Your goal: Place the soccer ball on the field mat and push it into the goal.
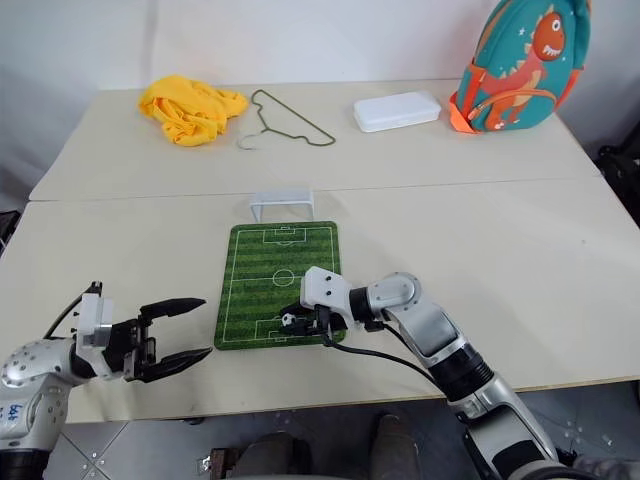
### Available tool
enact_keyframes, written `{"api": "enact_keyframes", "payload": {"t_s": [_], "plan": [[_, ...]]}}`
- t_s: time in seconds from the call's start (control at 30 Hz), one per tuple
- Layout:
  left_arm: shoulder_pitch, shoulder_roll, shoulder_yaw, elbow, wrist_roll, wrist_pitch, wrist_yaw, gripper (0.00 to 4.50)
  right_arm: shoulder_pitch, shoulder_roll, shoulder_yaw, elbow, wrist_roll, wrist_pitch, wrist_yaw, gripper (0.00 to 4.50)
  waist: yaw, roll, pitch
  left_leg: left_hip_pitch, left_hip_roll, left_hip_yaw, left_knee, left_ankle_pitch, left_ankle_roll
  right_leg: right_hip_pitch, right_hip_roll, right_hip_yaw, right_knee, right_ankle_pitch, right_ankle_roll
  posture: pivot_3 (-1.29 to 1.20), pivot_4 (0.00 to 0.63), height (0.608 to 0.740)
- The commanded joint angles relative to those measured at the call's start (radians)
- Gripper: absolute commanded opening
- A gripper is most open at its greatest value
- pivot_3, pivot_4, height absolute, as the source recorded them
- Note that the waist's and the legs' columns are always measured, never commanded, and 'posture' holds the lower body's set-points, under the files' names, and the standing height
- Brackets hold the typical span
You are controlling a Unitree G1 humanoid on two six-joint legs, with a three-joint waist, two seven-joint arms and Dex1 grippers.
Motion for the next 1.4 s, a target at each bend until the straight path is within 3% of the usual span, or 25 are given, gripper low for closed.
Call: {"api": "enact_keyframes", "payload": {"t_s": [0.03, 1.4], "plan": [[0.016, 0.018, 0.032, -0.035, -0.010, -0.002, 0.005, 4.50, -0.001, 0.015, -0.001, 0.002, -0.012, -0.023, -0.004, 0.85, 0.000, 0.000, 0.000, 0.000, 0.000, 0.000, 0.000, 0.000, 0.000, 0.000, 0.000, 0.000, 0.000, 0.000, 0.000, 0.00, 0.150, 0.740], [0.042, 0.014, 0.045, -0.049, -0.010, -0.007, 0.043, 4.50, -0.042, 0.126, 0.043, 0.102, -0.084, 0.012, -0.017, 0.85, -0.002, 0.000, 0.000, 0.001, 0.000, 0.001, 0.001, 0.000, 0.000, 0.000, 0.000, 0.001, 0.001, 0.000, 0.000, 0.00, 0.150, 0.740]]}}
